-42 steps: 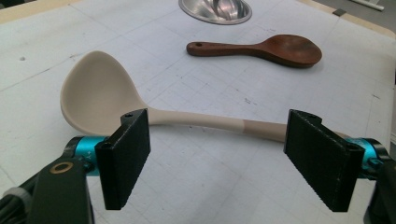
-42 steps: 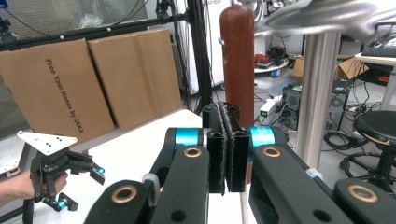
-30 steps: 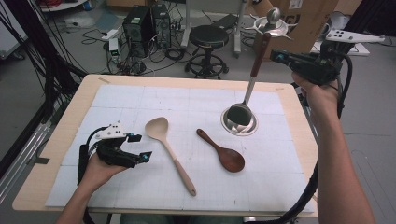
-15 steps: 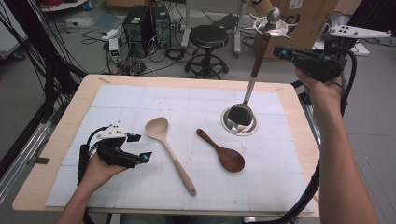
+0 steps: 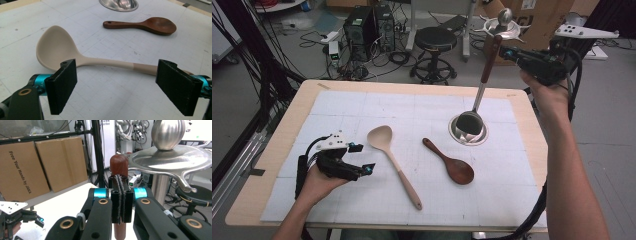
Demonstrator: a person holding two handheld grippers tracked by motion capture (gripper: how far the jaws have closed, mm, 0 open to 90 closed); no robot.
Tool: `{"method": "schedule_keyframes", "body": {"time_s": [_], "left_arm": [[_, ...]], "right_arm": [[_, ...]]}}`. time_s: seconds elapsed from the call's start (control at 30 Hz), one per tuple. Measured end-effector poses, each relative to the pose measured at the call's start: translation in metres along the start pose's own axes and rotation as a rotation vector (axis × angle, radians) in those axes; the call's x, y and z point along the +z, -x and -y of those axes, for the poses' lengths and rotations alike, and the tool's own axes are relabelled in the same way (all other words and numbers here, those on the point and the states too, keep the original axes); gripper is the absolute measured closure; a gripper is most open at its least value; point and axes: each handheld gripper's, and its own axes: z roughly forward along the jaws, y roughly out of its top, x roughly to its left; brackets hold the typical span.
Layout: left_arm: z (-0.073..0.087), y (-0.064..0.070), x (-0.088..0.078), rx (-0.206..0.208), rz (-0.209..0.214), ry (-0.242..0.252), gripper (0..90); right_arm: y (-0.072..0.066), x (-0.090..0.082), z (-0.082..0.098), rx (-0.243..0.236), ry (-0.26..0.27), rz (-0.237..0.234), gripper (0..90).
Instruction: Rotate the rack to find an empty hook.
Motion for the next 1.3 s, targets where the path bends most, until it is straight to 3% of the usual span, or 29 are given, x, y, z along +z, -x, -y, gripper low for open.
{"method": "schedule_keyframes", "body": {"time_s": [1.3], "left_arm": [[0.000, -0.001, -0.001, -0.004, 0.000, 0.005, 18.2]], "right_arm": [[-0.005, 0.012, 0.000, -0.013, 0.022, 0.029, 89.7]]}}
